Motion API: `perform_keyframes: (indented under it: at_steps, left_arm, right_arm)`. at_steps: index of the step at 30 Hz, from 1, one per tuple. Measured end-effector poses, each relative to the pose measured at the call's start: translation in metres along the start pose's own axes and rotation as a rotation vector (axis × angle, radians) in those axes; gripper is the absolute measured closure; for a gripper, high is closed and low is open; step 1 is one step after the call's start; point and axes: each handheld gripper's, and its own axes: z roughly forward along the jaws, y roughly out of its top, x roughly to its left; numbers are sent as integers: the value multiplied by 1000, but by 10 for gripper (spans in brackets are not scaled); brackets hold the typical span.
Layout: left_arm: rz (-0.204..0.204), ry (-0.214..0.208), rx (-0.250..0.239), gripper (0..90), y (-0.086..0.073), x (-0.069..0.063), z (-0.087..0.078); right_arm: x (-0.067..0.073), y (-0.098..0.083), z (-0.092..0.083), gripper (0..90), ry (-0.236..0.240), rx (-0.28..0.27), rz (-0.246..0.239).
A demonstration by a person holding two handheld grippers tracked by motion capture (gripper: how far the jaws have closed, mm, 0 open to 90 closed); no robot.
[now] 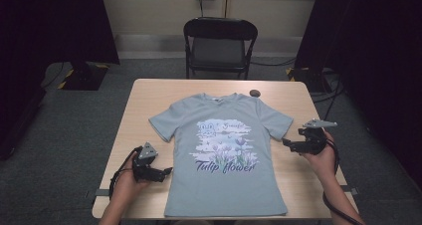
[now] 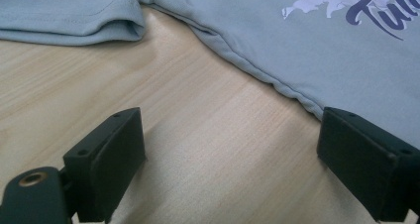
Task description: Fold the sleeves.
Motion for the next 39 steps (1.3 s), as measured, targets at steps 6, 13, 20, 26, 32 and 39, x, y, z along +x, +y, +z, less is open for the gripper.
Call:
perform_keyframes:
  at_steps: [6, 13, 20, 26, 32, 39]
  left_arm:
    - [0, 0, 0, 108, 0, 0, 0]
    - [-1, 0, -1, 107, 0, 0, 0]
    - [0, 0, 0, 107, 0, 0, 0]
    - [0, 0, 0, 107, 0, 0, 0]
    - [1, 0, 0, 107, 0, 0, 0]
    - [1, -1, 1, 107, 0, 0, 0]
  right_arm:
    - [-9, 10, 7, 141, -35, -9, 11]
    - [-18, 15, 16, 145, -54, 0, 16]
    - [-26, 15, 25, 155, -80, 8, 43]
    - [-29, 17, 31, 175, -98, 14, 41]
    - [-33, 21, 43, 231, -116, 26, 39]
    - [-48, 26, 50, 263, -167, 24, 70]
